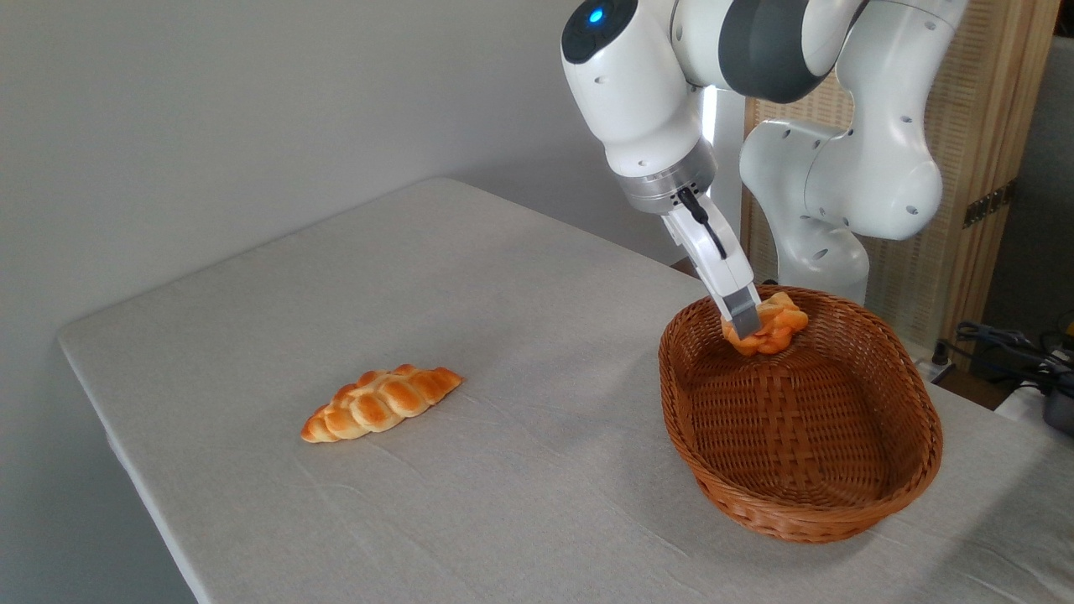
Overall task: Put bread into the basket
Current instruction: 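Lower the roll into the basket and open the gripper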
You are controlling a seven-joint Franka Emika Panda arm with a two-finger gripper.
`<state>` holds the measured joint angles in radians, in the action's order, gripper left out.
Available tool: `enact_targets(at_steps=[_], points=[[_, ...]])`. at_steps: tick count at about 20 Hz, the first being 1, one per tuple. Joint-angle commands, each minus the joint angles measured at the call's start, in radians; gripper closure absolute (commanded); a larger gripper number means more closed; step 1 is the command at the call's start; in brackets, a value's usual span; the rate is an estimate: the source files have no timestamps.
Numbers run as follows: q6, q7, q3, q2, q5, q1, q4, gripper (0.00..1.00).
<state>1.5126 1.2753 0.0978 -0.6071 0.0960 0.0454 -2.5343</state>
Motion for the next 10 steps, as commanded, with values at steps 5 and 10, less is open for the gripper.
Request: enact_targets(at_steps=[5, 10], points=[[0.004, -0.031, 0.010, 0.003, -0.050, 0.010, 0.003, 0.00], [0.011, -0.136, 0.010, 0.004, -0.186, 0.031, 0.078, 0.00]])
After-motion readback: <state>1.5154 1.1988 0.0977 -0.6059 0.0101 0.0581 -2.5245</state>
